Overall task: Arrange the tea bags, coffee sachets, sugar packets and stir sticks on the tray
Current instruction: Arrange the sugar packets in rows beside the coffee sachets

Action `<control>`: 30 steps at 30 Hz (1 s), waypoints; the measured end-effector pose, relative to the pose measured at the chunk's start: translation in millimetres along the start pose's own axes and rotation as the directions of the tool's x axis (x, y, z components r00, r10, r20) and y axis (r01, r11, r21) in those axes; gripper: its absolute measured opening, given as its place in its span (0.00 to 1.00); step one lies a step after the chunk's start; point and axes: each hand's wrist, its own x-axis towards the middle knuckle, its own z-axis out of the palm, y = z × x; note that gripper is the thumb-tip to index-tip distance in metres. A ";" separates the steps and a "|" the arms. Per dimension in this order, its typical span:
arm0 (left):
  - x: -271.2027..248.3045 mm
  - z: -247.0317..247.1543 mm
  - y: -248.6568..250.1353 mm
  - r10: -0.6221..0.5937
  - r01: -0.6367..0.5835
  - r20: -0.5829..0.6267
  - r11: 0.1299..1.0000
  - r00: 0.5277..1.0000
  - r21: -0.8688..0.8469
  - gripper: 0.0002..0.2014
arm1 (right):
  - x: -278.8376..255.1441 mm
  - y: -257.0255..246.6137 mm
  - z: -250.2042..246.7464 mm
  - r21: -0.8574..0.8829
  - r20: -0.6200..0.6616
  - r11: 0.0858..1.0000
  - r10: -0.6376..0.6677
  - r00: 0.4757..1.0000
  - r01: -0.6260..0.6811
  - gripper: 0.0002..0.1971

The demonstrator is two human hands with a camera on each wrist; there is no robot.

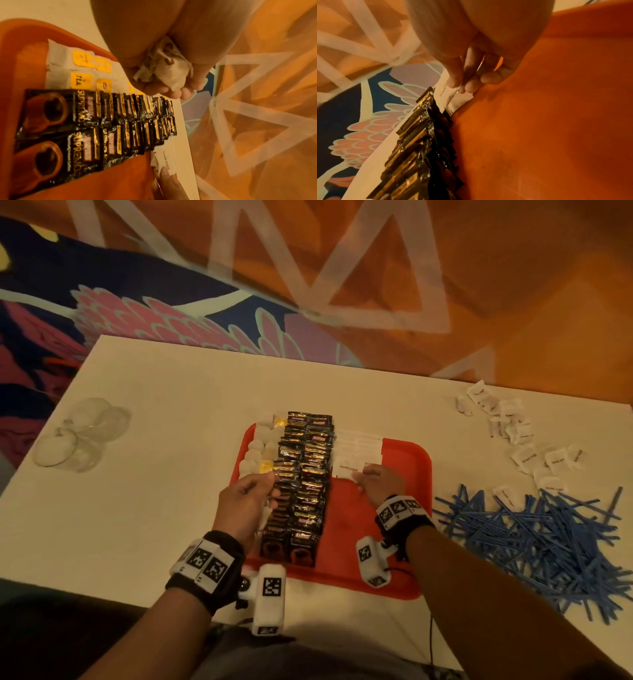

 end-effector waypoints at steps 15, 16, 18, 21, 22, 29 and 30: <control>9.2 -24.5 8.1 -0.050 0.047 -0.029 0.996 0.998 -0.081 0.07 | 22.5 4.0 30.3 -0.266 -0.187 0.963 -0.102 0.977 0.050 0.11; 9.2 -24.1 9.1 -0.054 0.051 -0.023 0.995 0.998 -0.088 0.07 | 22.7 3.9 32.3 -0.285 -0.178 0.953 -0.162 0.971 0.106 0.10; 9.0 -23.1 9.7 -0.056 0.055 -0.015 0.994 0.998 -0.098 0.08 | 23.0 2.8 37.1 -0.333 -0.120 0.914 -0.285 0.951 0.231 0.04; 8.0 -21.9 8.2 -0.044 0.044 -0.003 0.996 0.999 -0.081 0.08 | 25.4 2.0 41.4 -0.391 -0.032 0.858 -0.374 0.927 0.333 0.09; 7.7 -21.9 7.5 -0.041 0.041 0.002 0.996 0.999 -0.075 0.09 | 26.1 1.7 41.5 -0.402 -0.012 0.852 -0.372 0.928 0.337 0.11; 10.4 -13.8 3.4 -0.089 0.094 0.069 0.993 0.994 -0.072 0.13 | 4.0 -5.2 24.1 -0.355 -0.042 0.861 -0.403 0.914 0.364 0.13; 9.9 -9.4 4.6 -0.105 0.111 0.086 0.992 0.991 -0.068 0.15 | -3.6 -8.5 21.1 -0.351 -0.032 0.864 -0.396 0.918 0.360 0.12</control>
